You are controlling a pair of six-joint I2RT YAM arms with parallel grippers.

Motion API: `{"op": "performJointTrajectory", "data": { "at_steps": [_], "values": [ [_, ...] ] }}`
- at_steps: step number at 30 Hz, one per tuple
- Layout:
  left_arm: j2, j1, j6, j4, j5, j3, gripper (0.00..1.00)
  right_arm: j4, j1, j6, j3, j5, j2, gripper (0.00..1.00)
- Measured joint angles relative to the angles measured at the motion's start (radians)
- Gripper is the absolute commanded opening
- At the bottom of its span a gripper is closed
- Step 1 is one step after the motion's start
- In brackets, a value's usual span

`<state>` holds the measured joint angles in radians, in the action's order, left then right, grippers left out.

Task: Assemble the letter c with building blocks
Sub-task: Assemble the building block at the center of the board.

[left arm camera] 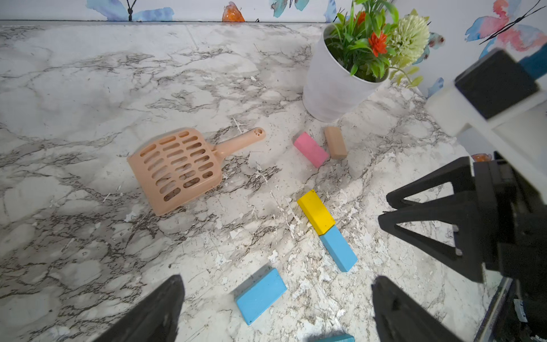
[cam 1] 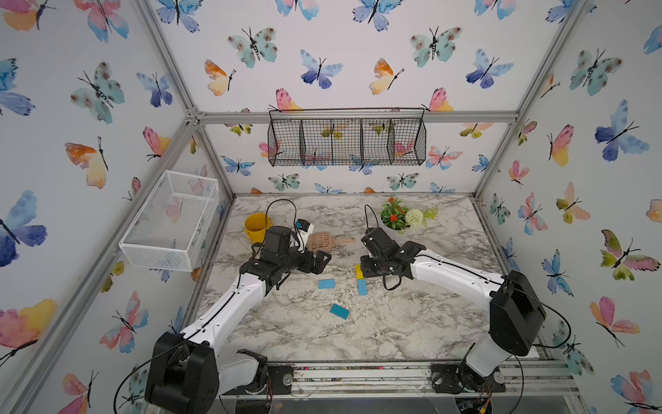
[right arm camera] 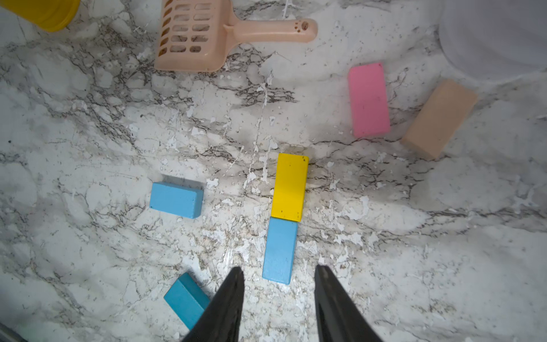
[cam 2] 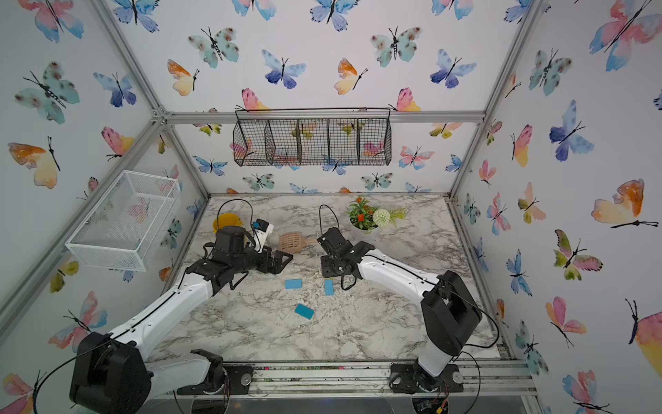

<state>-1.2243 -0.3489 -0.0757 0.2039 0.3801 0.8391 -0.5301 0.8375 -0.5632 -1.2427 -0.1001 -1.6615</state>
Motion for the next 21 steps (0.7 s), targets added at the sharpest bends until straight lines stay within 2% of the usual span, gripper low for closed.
{"op": "performJointTrajectory", "data": {
  "at_steps": [12,17,21],
  "values": [
    [-0.055,0.019,0.004,0.031,0.022,0.003,1.0,0.037,-0.007,0.045,0.0,0.062,-0.027,0.38],
    [-0.047,0.02,0.003,0.04,0.016,0.0,0.99,0.048,-0.007,0.128,0.006,0.109,-0.027,0.39],
    [-0.031,0.021,0.002,0.043,0.001,-0.005,0.98,0.045,-0.007,0.214,0.01,0.159,-0.027,0.44]
  ]
}}
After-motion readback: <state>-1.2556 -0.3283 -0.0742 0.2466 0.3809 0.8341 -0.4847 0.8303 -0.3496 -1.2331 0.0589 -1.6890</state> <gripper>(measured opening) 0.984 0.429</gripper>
